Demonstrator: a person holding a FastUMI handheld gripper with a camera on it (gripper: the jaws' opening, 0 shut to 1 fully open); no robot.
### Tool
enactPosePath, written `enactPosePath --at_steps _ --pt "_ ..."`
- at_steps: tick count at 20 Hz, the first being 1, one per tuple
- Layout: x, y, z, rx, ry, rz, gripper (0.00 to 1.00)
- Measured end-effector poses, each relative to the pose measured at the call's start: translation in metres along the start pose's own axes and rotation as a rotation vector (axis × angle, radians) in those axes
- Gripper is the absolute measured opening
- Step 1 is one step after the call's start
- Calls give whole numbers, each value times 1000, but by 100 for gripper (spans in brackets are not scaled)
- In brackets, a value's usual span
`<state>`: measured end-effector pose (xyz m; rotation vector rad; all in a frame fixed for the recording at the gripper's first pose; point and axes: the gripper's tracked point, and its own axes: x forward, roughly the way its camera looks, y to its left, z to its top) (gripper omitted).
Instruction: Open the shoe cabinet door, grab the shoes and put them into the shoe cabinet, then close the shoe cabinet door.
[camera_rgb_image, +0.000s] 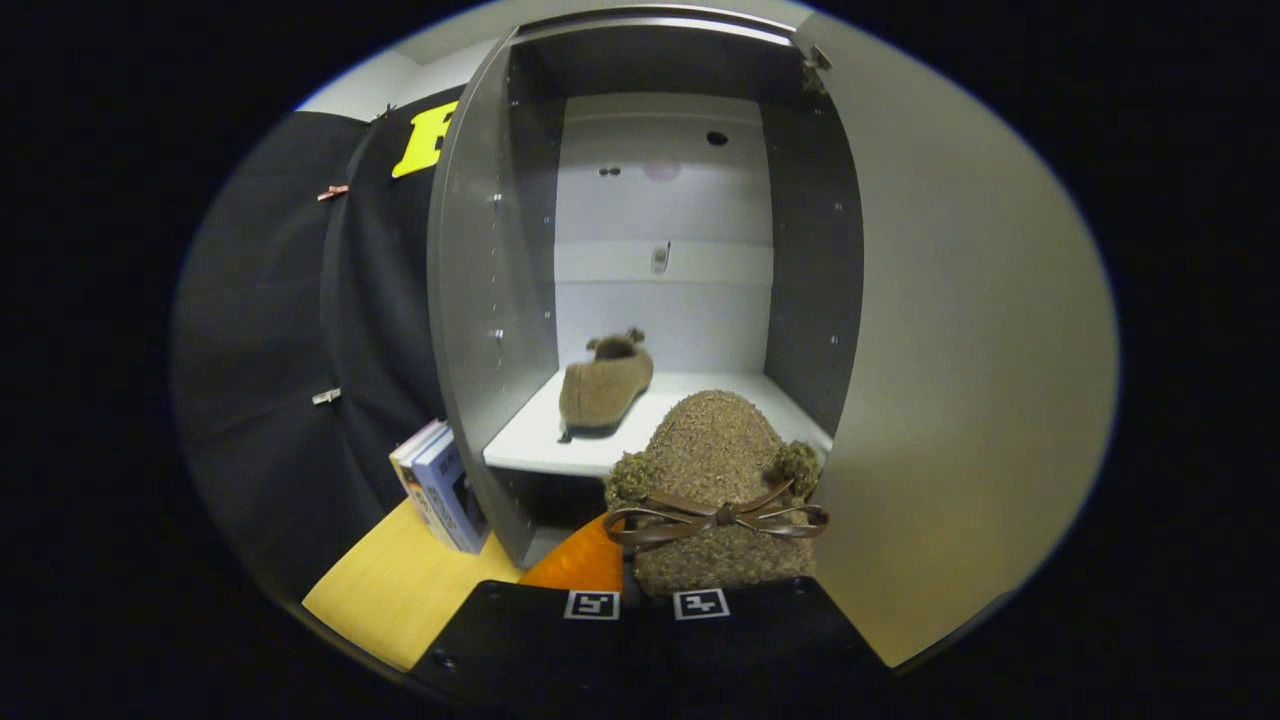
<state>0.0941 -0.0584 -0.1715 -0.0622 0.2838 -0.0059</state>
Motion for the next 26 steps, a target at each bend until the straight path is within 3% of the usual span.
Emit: enactPosePath --at_steps 6,12,20,26 --pt "48 -18 70 33 -52 -57 5" --pt "120 -25 102 32 -9 -52 5" --pt "229 -36 83 -33 133 -62 5" --pt "284 -48 46 -48 288 -92 5"
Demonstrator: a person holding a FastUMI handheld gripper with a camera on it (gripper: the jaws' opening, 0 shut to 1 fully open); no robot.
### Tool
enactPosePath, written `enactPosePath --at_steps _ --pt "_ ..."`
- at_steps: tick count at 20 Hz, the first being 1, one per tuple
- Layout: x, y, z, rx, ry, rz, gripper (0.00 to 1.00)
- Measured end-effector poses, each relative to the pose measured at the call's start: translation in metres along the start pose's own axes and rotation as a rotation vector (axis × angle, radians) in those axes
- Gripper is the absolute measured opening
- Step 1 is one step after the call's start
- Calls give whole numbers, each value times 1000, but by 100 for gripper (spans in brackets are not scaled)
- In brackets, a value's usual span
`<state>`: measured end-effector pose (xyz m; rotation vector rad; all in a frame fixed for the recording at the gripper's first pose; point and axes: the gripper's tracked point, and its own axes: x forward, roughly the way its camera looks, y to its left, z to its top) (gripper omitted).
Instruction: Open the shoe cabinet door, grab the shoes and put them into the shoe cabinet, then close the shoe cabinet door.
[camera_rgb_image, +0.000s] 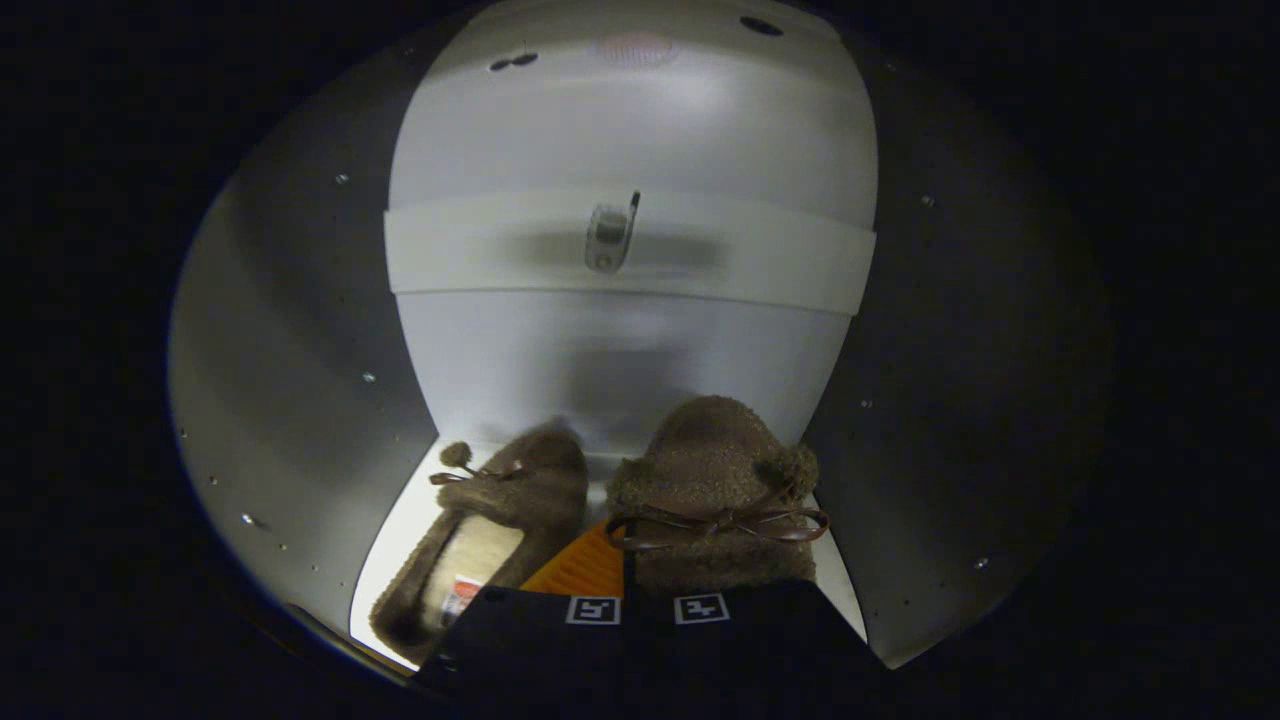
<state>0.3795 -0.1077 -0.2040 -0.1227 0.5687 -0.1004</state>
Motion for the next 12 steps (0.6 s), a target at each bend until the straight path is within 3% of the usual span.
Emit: enactPosePath --at_steps 8,12 --pt "27 -11 -20 102 141 26 7" --pt "15 -2 -29 58 158 45 51"
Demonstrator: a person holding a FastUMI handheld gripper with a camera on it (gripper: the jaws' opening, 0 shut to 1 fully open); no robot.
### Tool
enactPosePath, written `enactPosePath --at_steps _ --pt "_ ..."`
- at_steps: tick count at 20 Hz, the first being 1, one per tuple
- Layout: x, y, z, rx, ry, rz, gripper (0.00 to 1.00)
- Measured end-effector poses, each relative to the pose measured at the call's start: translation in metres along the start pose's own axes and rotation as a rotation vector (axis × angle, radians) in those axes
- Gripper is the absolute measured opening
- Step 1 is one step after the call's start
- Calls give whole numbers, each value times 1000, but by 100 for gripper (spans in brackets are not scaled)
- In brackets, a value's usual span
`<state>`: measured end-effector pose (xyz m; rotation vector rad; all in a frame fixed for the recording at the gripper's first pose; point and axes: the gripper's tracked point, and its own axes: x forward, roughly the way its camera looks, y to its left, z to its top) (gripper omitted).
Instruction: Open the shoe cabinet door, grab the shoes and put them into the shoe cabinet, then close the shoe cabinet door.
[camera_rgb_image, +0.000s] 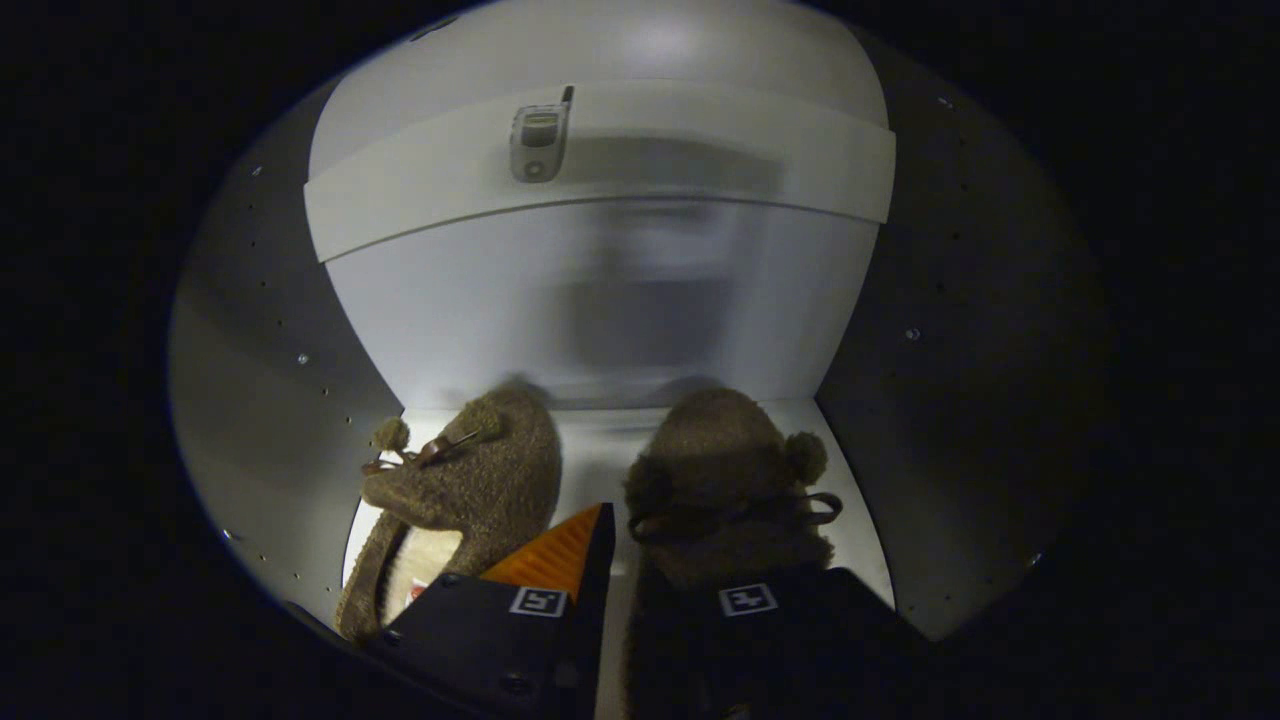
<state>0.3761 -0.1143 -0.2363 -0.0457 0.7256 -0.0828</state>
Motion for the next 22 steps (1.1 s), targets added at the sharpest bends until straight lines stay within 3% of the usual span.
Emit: enactPosePath --at_steps 3,5,9,13,22 --pt "-19 1 -6 -31 -6 -25 87" --pt "-35 2 -6 -22 -36 -32 93" --pt "-79 4 -3 -34 -93 -46 99" --pt "-134 12 -10 -31 -137 -39 99" --pt "-306 33 -35 -23 -380 84 99"
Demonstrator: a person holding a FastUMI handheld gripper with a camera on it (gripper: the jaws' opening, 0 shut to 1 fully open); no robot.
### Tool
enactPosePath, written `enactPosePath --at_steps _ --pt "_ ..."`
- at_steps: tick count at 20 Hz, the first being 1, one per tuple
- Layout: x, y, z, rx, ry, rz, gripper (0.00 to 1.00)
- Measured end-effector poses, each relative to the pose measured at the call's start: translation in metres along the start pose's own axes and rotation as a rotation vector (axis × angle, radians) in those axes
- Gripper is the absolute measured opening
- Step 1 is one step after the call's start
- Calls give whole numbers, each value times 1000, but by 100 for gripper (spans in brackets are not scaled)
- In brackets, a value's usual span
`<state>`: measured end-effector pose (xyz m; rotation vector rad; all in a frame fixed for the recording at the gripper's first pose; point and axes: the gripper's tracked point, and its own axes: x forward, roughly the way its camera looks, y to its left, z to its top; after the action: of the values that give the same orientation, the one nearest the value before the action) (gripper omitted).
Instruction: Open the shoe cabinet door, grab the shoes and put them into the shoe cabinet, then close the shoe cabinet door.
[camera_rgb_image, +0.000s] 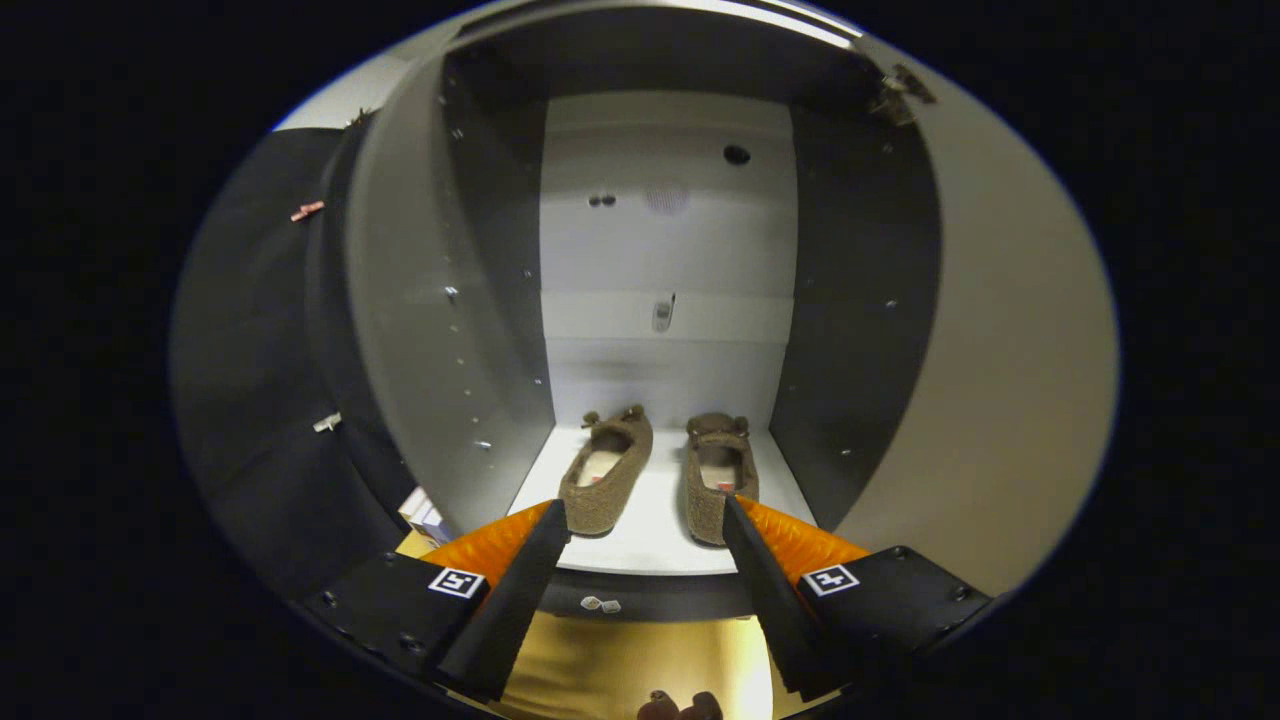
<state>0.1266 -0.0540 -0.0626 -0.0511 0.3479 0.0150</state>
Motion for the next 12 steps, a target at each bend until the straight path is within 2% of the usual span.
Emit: enactPosePath --at_steps 4,9,12 --pt "-67 -2 10 21 -95 4 99" --pt "-152 -18 5 33 -153 -12 99" --pt "-208 -28 0 51 -178 9 99"
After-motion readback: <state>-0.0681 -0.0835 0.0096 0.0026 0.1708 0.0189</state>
